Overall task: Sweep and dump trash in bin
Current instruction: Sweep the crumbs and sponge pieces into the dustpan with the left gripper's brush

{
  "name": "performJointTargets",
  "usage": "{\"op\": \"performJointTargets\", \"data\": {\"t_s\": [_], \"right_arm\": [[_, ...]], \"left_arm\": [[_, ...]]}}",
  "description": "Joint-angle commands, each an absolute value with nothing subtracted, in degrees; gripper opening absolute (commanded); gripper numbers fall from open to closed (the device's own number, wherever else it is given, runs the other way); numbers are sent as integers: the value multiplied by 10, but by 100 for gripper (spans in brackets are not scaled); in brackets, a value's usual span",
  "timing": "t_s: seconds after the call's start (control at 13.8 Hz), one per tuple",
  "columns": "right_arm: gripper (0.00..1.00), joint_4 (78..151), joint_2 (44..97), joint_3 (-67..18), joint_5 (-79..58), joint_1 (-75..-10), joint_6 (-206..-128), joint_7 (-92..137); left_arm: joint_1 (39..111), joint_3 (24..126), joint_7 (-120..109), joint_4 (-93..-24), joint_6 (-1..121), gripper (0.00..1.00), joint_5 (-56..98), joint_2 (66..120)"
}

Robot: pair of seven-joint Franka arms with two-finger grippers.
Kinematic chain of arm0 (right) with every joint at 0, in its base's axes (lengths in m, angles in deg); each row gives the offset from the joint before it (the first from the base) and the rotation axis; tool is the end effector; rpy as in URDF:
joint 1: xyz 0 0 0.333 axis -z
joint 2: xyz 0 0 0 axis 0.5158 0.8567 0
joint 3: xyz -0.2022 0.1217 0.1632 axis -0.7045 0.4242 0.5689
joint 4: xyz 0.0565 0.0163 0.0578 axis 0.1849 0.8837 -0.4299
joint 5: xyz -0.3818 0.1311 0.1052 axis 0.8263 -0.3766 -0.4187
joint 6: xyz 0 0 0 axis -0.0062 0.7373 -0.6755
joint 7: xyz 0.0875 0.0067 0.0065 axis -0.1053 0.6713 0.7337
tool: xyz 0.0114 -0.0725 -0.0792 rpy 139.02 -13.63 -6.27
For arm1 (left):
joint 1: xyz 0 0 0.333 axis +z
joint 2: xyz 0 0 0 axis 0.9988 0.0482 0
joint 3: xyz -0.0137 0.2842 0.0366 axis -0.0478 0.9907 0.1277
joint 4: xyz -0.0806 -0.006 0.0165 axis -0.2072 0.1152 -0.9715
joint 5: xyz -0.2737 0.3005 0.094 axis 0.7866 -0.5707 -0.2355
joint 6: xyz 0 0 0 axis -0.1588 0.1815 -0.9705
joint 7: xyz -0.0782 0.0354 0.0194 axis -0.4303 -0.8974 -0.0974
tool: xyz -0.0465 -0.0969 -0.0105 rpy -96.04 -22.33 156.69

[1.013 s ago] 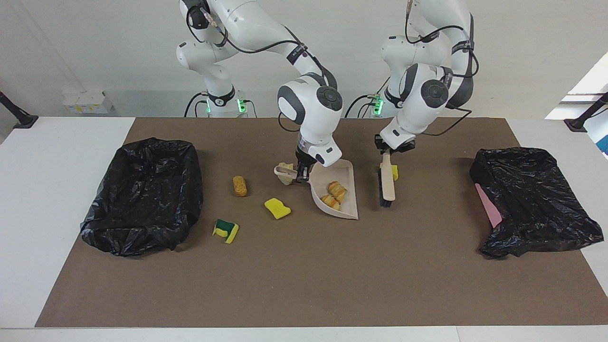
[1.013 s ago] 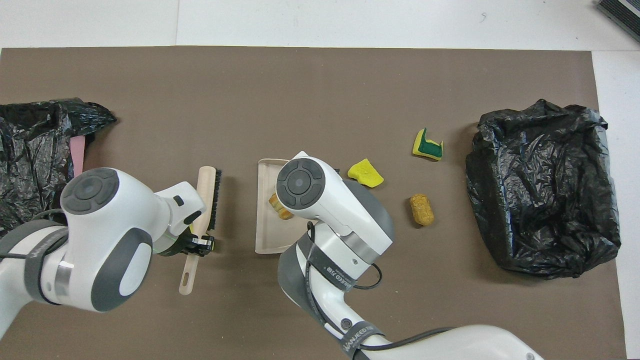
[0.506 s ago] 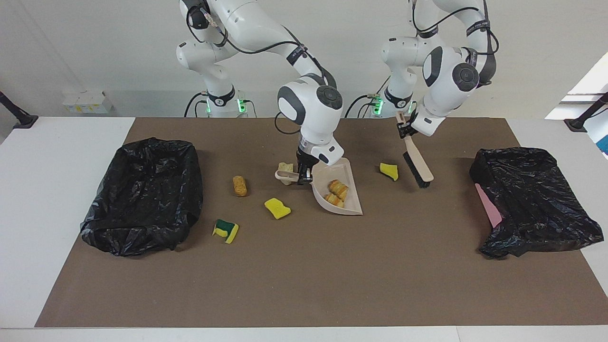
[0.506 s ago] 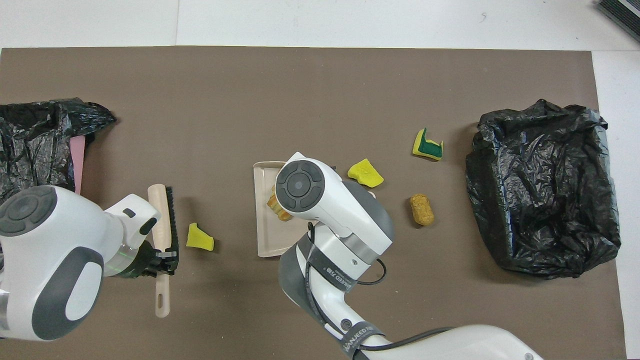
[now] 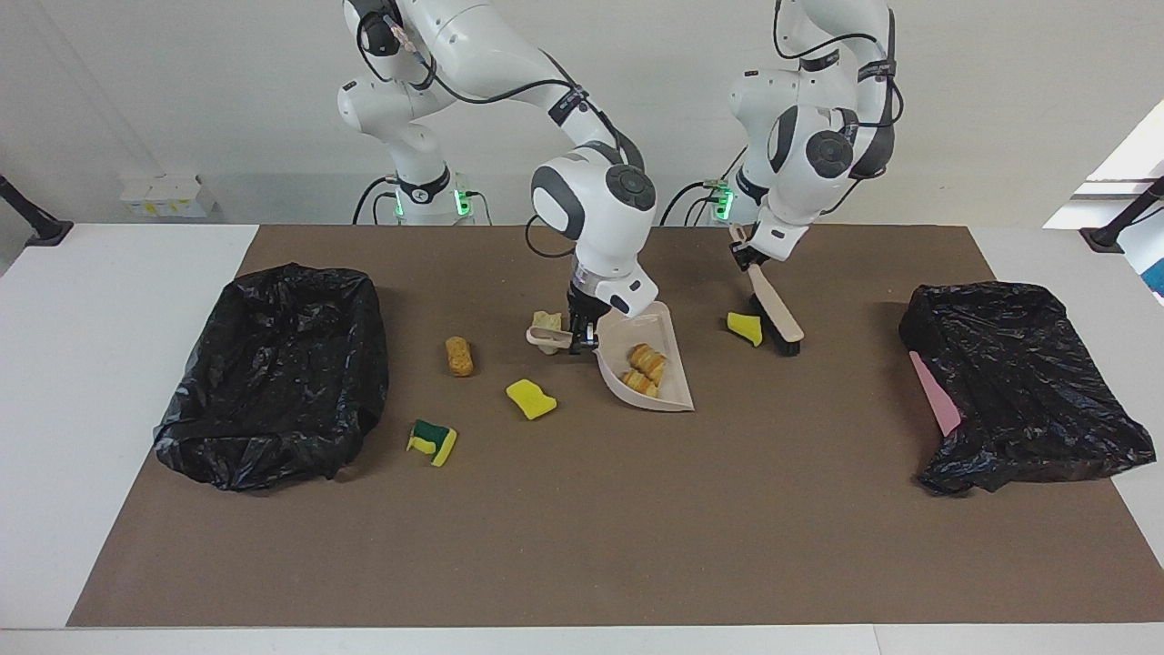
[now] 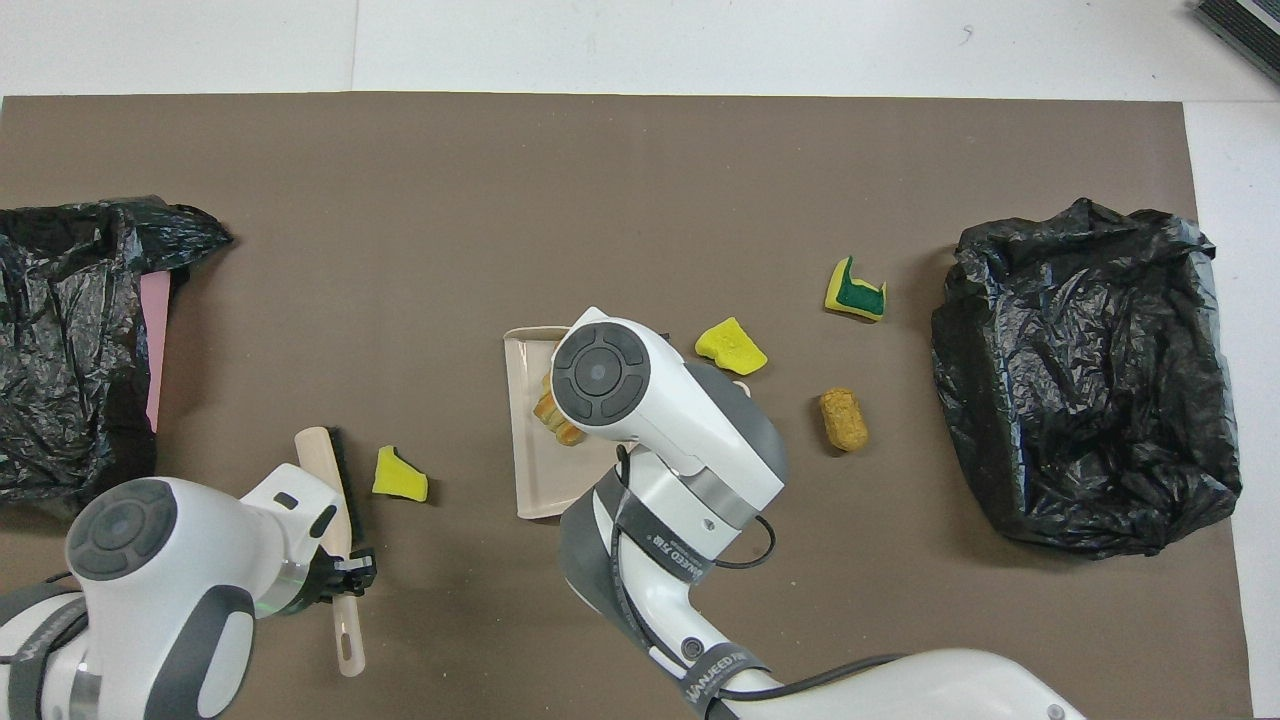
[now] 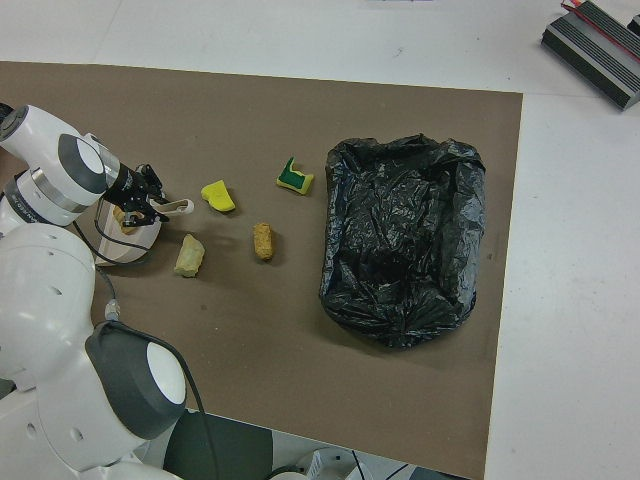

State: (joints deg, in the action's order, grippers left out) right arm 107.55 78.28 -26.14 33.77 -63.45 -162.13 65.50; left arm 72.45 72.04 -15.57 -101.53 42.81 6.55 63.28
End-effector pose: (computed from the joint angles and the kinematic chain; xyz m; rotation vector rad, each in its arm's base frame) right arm 0.5351 0.3888 0.3233 2.0050 2.1869 -0.1981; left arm 0.3750 -0.1501 0.2896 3.0726 0.3092 -0.3552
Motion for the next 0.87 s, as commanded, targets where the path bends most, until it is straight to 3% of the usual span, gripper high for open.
{"op": "performJointTargets", "data": {"t_s": [0.0,0.14,0.43,0.8], "right_arm": [[0,1087,777,-256,349,-628,-1632,672],[0,1087,777,-256,349,-628,-1631,672],[0,1089,777,-256,349,-628,-1631,671],[0,1088,777,-256,347,-627,-1641,666]], "left_arm": [[676,726,-163,-985,481,0,101,696],[637,725,-160,-926,487,0,127,763],[561,725,-153,-890,529,0,187,784],[584,730,-126,-883,519,0,179,789]]}}
